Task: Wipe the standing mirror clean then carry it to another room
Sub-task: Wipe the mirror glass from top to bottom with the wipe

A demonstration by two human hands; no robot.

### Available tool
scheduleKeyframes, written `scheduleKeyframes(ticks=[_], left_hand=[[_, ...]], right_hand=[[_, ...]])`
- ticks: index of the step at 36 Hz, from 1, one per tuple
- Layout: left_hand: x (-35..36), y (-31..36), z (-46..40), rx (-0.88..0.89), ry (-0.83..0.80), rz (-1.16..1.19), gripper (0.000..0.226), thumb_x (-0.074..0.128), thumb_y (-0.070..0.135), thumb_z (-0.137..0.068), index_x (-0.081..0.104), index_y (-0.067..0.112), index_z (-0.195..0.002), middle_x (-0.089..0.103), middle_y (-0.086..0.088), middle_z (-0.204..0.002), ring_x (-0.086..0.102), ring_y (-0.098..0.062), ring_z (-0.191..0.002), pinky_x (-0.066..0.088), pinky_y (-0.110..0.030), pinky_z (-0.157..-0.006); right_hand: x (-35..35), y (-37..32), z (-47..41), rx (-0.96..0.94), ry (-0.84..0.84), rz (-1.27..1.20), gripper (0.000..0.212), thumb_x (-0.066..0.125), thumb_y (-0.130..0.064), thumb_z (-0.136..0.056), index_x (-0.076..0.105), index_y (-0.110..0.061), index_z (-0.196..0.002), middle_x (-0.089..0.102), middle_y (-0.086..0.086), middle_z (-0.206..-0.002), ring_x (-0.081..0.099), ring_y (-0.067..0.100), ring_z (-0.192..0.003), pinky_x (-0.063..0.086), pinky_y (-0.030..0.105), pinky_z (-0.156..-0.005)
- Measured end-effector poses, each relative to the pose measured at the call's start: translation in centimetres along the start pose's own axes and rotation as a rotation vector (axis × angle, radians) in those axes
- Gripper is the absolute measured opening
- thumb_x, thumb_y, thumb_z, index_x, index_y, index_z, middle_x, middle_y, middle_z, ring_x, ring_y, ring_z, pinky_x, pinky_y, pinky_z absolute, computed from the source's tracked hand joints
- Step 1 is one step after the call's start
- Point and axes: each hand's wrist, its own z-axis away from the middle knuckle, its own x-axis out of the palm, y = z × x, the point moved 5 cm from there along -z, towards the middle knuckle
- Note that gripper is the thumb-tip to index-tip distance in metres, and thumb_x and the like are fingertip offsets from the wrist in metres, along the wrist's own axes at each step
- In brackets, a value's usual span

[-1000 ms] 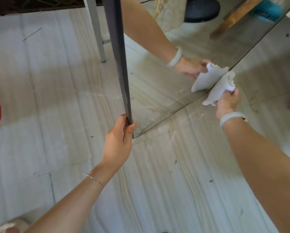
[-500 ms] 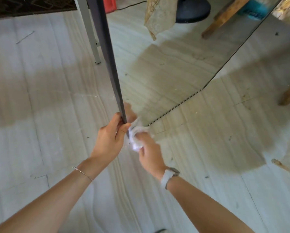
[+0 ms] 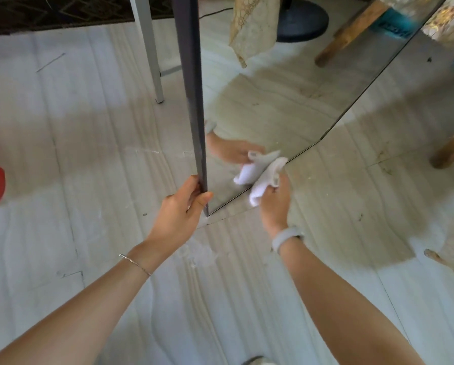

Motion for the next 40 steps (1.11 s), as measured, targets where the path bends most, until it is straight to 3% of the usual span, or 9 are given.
scheduleKeyframes(ticks=[4, 8, 12, 14, 17, 23, 32, 36, 40], left_hand=[[-0.1, 0.3, 0.1, -0.016, -0.012, 0.015, 0.013, 0.049, 0.013, -0.093, 0.045, 0.025, -0.088, 0.057, 0.010, -0.071, 0.050, 0.004, -0.061, 0.038, -0.004, -0.060], [-0.2, 0.4, 0.0, -0.028, -0.019, 0.025, 0.012, 0.050, 0.012, -0.092, 0.044, 0.020, -0.087, 0.056, 0.012, -0.071, 0.052, 0.013, -0.061, 0.037, -0.001, -0.062], [-0.1, -0.1, -0.2, -0.058, -0.102, 0.058, 0.011, 0.052, 0.016, -0.092, 0.052, 0.021, -0.101, 0.058, 0.019, -0.081, 0.053, 0.023, -0.071, 0.037, 0.004, -0.068], [-0.1, -0.8, 0.2, -0.119, -0.153, 0.227, 0.029, 0.055, 0.018, -0.091, 0.049, 0.023, -0.119, 0.060, 0.016, -0.104, 0.054, 0.023, -0.088, 0.041, 0.001, -0.078], [-0.7, -2.7, 1.4, -0.264, -0.147, 0.351, 0.051, 0.056, 0.039, -0.082, 0.041, 0.032, -0.130, 0.052, 0.008, -0.125, 0.054, 0.002, -0.111, 0.042, -0.022, -0.095], [0.9, -6.1, 5.2, -0.595, -0.354, 0.591, 0.055, 0.058, 0.044, -0.072, 0.055, 0.019, -0.121, 0.064, -0.006, -0.122, 0.063, -0.023, -0.108, 0.046, -0.040, -0.097], [3.6, -5.2, 6.5, -0.653, -0.418, 0.643, 0.030, 0.043, 0.022, -0.097, 0.052, 0.014, -0.124, 0.063, -0.008, -0.122, 0.060, -0.024, -0.112, 0.049, -0.043, -0.095], [4.2, -4.0, 6.1, -0.638, -0.393, 0.729, 0.031, 0.030, 0.031, -0.100, 0.045, 0.030, -0.128, 0.063, 0.002, -0.118, 0.061, -0.018, -0.107, 0.051, -0.038, -0.086], [4.8, -2.9, 6.3, -0.643, -0.468, 0.792, 0.054, 0.029, 0.054, -0.090, 0.061, 0.018, -0.115, 0.071, -0.002, -0.109, 0.065, -0.016, -0.104, 0.051, -0.027, -0.085]], right_hand=[[3.1, 1.5, 5.8, -0.058, -0.228, 0.139, 0.034, 0.036, -0.001, -0.082, 0.052, -0.005, -0.112, 0.058, 0.008, -0.101, 0.052, 0.020, -0.090, 0.030, 0.015, -0.070], [5.6, 0.3, 12.7, -0.204, -0.744, 0.093, 0.033, 0.034, 0.000, -0.079, 0.055, 0.002, -0.104, 0.062, 0.023, -0.100, 0.056, 0.023, -0.089, 0.042, 0.023, -0.076], [6.2, -1.2, 16.1, -0.213, -1.076, 0.096, 0.024, 0.038, -0.001, -0.089, 0.058, -0.008, -0.101, 0.061, 0.000, -0.087, 0.050, -0.005, -0.070, 0.035, 0.002, -0.066], [5.4, -1.0, 15.7, -0.108, -1.050, 0.038, 0.021, 0.039, -0.011, -0.089, 0.058, -0.021, -0.091, 0.057, -0.016, -0.071, 0.049, -0.006, -0.060, 0.036, 0.007, -0.057], [3.4, 0.0, 13.9, 0.111, -0.908, -0.033, 0.020, 0.039, -0.011, -0.086, 0.051, -0.026, -0.080, 0.052, -0.010, -0.068, 0.048, -0.003, -0.055, 0.045, 0.017, -0.054], [0.3, 0.4, 11.6, 0.332, -0.782, -0.182, 0.011, 0.042, -0.003, -0.093, 0.046, -0.010, -0.099, 0.060, 0.005, -0.074, 0.061, 0.008, -0.056, 0.051, 0.022, -0.049], [-0.5, -1.7, 11.0, 0.420, -0.647, -0.410, 0.027, 0.036, -0.003, -0.094, 0.061, -0.014, -0.092, 0.063, 0.006, -0.081, 0.062, 0.012, -0.060, 0.052, 0.023, -0.054], [-0.7, -2.4, 11.6, 0.306, -0.706, -0.306, 0.030, 0.042, -0.006, -0.093, 0.060, -0.029, -0.100, 0.062, 0.001, -0.087, 0.061, 0.008, -0.065, 0.050, 0.019, -0.057], [-0.6, -2.5, 12.1, 0.189, -0.753, -0.133, 0.026, 0.055, -0.026, -0.090, 0.050, -0.038, -0.112, 0.060, -0.009, -0.098, 0.061, 0.006, -0.090, 0.050, 0.021, -0.076]])
